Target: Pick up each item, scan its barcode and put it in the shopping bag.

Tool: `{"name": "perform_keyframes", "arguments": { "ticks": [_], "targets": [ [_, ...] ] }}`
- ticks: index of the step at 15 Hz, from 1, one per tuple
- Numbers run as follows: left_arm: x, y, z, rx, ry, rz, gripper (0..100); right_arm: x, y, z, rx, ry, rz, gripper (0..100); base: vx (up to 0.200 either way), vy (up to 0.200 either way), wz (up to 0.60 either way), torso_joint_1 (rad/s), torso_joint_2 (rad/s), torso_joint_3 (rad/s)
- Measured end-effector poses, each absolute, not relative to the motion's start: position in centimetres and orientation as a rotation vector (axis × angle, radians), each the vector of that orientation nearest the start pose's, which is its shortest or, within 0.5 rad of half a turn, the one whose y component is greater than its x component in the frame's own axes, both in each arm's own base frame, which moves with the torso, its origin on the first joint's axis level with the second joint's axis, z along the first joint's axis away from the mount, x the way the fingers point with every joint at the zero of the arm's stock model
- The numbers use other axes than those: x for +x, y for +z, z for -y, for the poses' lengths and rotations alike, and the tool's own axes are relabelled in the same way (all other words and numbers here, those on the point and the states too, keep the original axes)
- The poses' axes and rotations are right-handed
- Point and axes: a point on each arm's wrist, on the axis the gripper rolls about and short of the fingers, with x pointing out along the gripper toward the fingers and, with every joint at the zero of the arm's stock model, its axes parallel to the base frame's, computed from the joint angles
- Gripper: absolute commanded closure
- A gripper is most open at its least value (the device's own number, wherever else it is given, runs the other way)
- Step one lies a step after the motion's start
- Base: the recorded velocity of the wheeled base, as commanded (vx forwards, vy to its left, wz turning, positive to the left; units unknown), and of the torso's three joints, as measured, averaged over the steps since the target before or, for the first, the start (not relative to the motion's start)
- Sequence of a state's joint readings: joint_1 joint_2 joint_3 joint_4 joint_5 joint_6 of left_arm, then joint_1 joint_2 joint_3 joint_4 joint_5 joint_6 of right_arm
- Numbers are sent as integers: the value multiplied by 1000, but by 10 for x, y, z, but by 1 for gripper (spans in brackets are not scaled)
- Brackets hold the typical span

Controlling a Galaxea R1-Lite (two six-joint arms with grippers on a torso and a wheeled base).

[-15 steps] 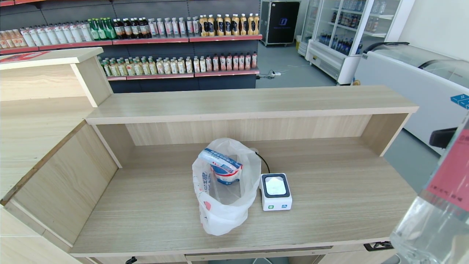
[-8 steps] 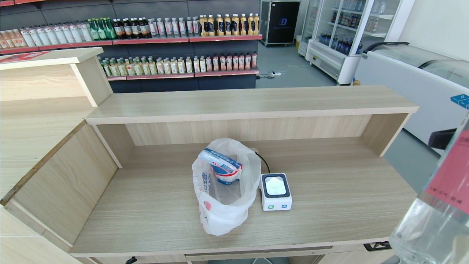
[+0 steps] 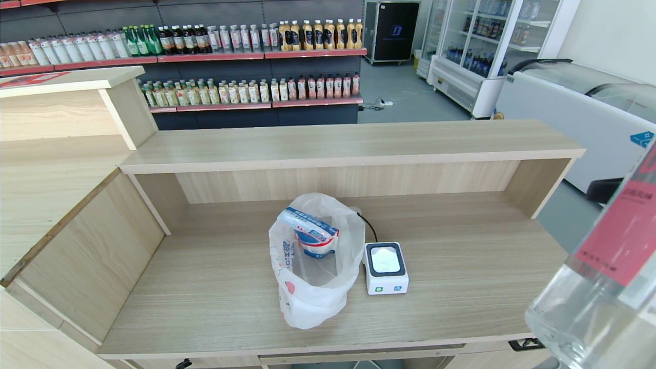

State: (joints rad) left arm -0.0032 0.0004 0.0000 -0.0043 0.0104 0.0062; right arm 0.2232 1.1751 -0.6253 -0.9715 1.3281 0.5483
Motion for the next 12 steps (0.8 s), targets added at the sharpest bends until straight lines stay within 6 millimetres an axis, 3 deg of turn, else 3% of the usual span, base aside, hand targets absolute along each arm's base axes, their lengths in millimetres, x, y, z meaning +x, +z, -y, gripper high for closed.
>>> {"name": "perform_keyframes", "arguments": {
  "ticks": [2, 6, 8, 12],
  "targets": [
    [-23, 76, 0, 7, 6, 3, 0, 155, 269, -47, 62, 1445, 86, 100, 0, 0, 0, 0, 0, 0],
    [-23, 76, 0, 6, 7, 3, 0, 187, 224, -13, -217, 795, 41, 100, 0, 0, 0, 0, 0, 0],
    [-23, 76, 0, 6, 7, 4, 0, 189, 217, 4, -267, 564, -18, 100, 0, 0, 0, 0, 0, 0],
    [-23, 76, 0, 7, 7, 4, 0, 184, 215, 20, -306, 126, -82, 100, 0, 0, 0, 0, 0, 0]
  ]
}}
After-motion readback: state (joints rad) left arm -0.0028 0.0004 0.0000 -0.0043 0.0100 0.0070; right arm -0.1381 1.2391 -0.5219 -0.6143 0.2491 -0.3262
